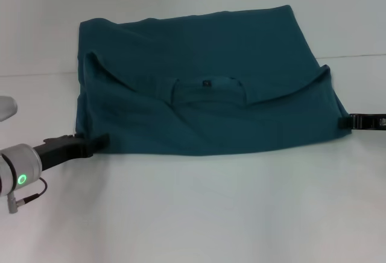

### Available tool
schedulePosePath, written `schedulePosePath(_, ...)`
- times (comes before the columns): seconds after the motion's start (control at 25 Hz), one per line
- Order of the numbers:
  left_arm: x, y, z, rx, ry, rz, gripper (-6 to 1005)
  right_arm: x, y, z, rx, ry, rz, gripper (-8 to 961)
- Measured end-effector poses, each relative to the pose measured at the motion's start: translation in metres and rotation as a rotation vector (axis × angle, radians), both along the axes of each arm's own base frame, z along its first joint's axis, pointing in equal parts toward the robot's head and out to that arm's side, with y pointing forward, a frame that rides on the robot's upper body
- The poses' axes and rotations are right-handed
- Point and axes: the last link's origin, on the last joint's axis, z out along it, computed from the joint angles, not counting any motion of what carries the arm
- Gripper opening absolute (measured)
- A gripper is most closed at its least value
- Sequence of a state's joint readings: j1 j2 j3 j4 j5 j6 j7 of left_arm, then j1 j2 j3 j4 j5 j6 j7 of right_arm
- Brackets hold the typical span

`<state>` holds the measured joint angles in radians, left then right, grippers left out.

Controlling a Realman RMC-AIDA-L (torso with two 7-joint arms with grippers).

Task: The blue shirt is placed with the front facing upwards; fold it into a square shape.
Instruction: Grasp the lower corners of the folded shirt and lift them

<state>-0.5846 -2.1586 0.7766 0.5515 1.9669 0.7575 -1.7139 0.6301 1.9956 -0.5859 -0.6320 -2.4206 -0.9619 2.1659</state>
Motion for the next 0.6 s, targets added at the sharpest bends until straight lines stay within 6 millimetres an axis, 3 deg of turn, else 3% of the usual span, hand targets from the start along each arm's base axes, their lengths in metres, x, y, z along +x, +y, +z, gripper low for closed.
schedulePosePath(0.6, 0.016, -0.001, -0.005, -0.051, -0.043, -0.062, 660, 0.0, 0.0, 0.0, 0.001, -0.001, 0.001, 29)
